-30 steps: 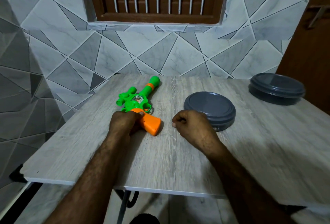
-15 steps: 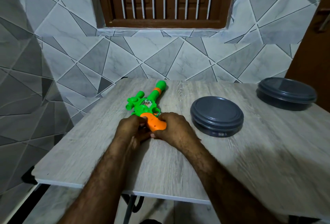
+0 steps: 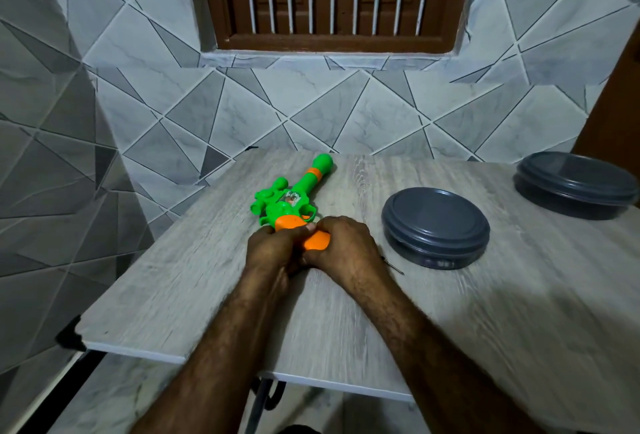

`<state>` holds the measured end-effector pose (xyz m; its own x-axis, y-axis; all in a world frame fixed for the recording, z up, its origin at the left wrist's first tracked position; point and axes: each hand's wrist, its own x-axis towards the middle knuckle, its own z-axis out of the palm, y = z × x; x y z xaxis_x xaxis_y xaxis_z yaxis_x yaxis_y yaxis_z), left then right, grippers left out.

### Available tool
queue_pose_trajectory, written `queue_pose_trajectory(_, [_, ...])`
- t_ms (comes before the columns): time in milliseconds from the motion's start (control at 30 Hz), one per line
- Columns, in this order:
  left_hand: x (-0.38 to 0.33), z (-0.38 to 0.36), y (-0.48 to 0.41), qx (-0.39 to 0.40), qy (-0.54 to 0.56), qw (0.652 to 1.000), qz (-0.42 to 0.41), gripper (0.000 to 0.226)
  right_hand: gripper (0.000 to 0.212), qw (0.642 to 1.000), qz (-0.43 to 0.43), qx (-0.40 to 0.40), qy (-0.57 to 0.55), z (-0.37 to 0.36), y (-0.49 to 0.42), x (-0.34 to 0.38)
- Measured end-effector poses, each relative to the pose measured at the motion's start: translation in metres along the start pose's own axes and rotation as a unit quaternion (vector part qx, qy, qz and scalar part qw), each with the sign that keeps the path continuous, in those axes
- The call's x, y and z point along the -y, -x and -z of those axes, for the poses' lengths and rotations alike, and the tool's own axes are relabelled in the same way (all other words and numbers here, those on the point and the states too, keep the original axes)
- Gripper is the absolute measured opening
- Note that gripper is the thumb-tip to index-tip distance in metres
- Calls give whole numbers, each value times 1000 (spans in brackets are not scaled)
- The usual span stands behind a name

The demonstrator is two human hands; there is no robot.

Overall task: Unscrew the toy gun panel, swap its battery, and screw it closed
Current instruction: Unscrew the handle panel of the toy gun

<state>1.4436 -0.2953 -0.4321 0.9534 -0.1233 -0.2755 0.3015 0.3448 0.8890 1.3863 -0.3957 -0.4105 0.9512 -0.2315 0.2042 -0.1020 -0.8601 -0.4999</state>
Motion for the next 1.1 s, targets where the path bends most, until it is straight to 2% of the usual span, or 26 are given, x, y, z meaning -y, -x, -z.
queue_pose_trajectory(167, [-2, -3, 0, -8, -7, 1000, 9, 40, 44, 1000, -5, 9, -7, 3, 2, 0])
queue_pose_trajectory(300, [-2, -1, -1, 6, 23, 999, 25, 20, 45, 999, 9, 44, -24, 10, 3, -2])
queue_pose_trajectory(367, [-3, -1, 1, 14, 35, 999, 31, 19, 44, 998, 13, 56, -28, 13, 2, -6])
queue_pose_trajectory(567, [-11, 3, 5, 35, 15, 998, 51, 26, 61, 997, -5, 45, -62, 23, 5, -13])
queue_pose_trajectory(667, [-17, 7, 6, 32, -6, 998, 52, 20, 71, 996, -16, 38, -82, 21, 4, -14])
queue_pose_trajectory(767, [-17, 13, 0, -10, -30, 999, 28, 15, 75, 997, -20, 32, -70, 20, 4, -15])
queue_pose_trajectory(867, [-13, 21, -4, -42, -86, 995, -4, 25, 75, 998, -22, 32, -54, 19, 4, -13])
queue_pose_trajectory(1000, [-6, 26, -3, -64, -173, 980, -68, 26, 70, 998, -26, 37, -49, 16, 6, -11])
queue_pose_trajectory(1100, [0, 24, 2, -81, -250, 957, -124, 30, 70, 998, -27, 47, -36, 13, 5, -10])
